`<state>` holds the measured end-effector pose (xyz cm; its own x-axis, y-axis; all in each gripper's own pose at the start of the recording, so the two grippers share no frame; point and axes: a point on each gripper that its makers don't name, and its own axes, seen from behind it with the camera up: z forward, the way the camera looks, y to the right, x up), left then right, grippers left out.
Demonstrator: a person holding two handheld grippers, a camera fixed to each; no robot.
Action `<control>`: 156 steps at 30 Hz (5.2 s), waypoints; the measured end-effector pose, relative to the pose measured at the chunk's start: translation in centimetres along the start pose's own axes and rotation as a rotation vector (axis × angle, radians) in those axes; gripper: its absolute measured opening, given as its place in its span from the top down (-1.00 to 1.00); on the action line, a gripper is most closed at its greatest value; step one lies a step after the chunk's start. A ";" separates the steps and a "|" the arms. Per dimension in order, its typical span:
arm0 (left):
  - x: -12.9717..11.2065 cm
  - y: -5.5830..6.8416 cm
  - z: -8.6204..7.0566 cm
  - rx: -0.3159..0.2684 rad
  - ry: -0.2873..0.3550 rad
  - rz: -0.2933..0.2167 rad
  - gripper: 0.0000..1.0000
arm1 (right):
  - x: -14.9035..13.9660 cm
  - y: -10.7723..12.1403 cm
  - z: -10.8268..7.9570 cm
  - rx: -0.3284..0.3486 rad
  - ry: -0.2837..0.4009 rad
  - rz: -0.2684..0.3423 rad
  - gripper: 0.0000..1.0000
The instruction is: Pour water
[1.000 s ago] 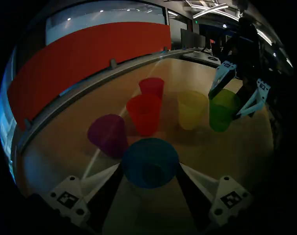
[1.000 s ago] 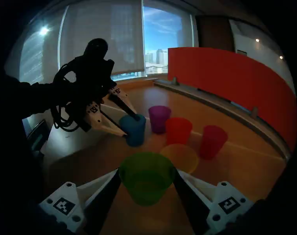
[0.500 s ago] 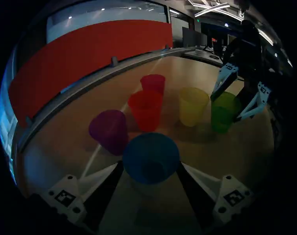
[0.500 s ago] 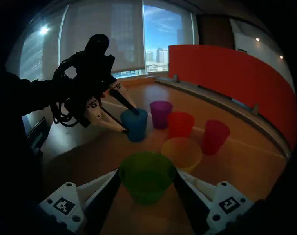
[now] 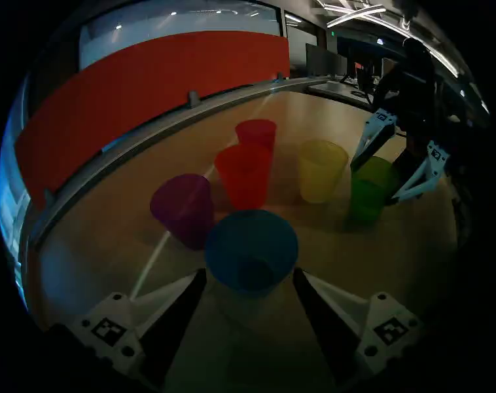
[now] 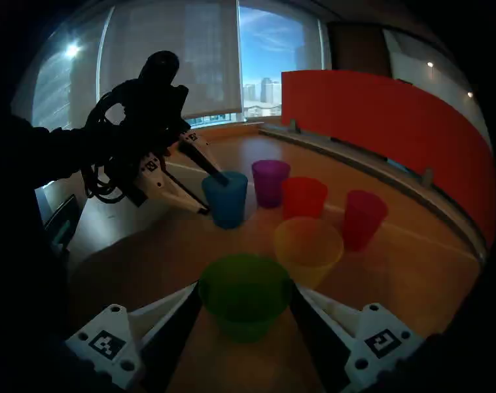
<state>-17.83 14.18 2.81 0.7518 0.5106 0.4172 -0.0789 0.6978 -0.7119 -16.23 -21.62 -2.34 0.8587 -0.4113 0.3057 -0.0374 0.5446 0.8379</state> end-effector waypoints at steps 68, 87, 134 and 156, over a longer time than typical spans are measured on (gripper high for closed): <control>-0.6 -0.1 -8.2 0.179 0.170 -0.126 -0.97 | -1.2 0.5 -10.3 -0.274 0.154 0.106 -0.99; 1.8 -4.7 -15.4 0.463 0.448 -0.199 -0.97 | 1.8 4.4 -14.5 -0.539 0.347 0.162 -0.99; 2.5 -5.8 -18.7 0.778 0.663 -0.321 -0.96 | 4.6 13.8 -22.8 -1.045 0.598 0.271 -0.99; 0.6 -6.3 -16.6 0.775 0.684 -0.365 -0.97 | 3.5 13.3 -23.4 -1.078 0.546 0.292 -0.99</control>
<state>-6.06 1.74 -1.79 0.9991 -0.0108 -0.0415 0.0124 0.9991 0.0397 -1.74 1.31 -0.74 0.9987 0.0433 -0.0261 -0.0458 0.9932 -0.1071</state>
